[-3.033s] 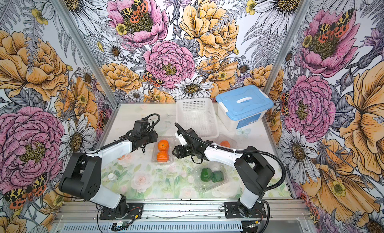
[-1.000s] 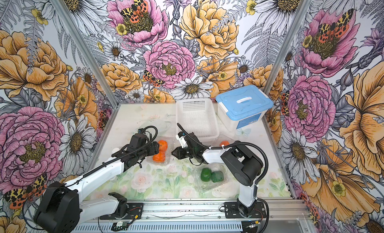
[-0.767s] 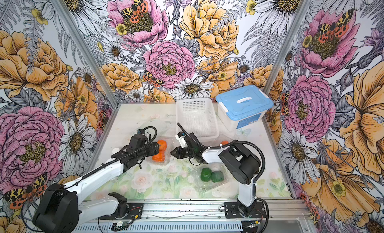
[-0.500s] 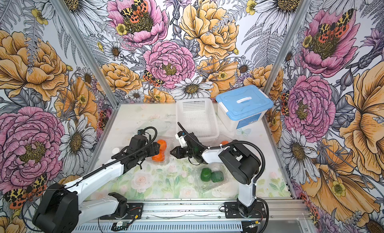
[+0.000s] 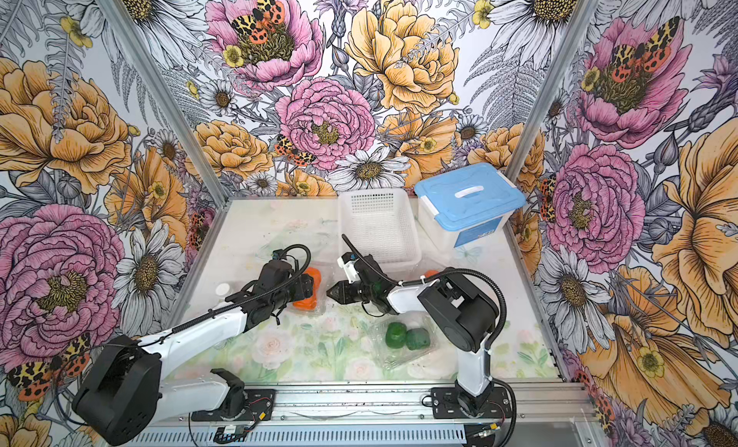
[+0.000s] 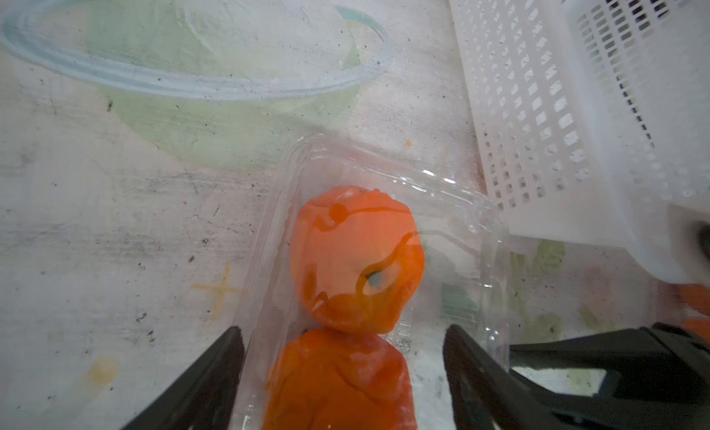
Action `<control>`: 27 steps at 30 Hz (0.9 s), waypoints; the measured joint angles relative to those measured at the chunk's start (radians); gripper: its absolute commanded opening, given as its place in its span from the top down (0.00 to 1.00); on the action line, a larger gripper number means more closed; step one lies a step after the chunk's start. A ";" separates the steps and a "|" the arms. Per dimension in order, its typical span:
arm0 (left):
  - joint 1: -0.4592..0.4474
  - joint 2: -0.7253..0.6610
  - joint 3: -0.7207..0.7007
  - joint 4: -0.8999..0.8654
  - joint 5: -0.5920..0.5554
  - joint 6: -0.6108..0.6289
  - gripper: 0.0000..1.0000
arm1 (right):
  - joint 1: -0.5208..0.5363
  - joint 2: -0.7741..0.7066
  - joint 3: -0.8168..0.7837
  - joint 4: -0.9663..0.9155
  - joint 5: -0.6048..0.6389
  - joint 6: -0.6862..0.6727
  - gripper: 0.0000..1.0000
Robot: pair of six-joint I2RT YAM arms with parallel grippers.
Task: Take oranges out of containers
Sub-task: Open the packing box at the center of the board.
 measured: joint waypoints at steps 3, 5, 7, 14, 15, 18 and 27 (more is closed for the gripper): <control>0.000 0.014 0.002 0.021 -0.005 -0.004 0.17 | 0.000 0.010 0.000 0.016 -0.003 0.003 0.74; -0.003 0.024 0.005 0.031 -0.011 -0.006 0.17 | -0.002 0.015 0.000 0.029 -0.008 0.010 0.74; -0.011 0.029 0.010 0.036 -0.013 -0.014 0.17 | -0.002 0.021 0.000 0.042 -0.007 0.016 0.74; -0.039 0.037 0.013 0.040 -0.019 -0.039 0.17 | -0.002 0.024 0.000 0.052 -0.006 0.028 0.74; -0.042 0.038 0.013 0.040 -0.021 -0.041 0.17 | -0.002 0.024 0.000 0.052 -0.006 0.030 0.74; -0.049 0.039 0.013 0.040 -0.026 -0.049 0.17 | -0.002 0.024 0.000 0.052 -0.003 0.031 0.77; -0.060 -0.004 0.014 -0.002 -0.032 -0.056 0.17 | -0.002 0.024 0.000 0.051 0.016 0.046 1.00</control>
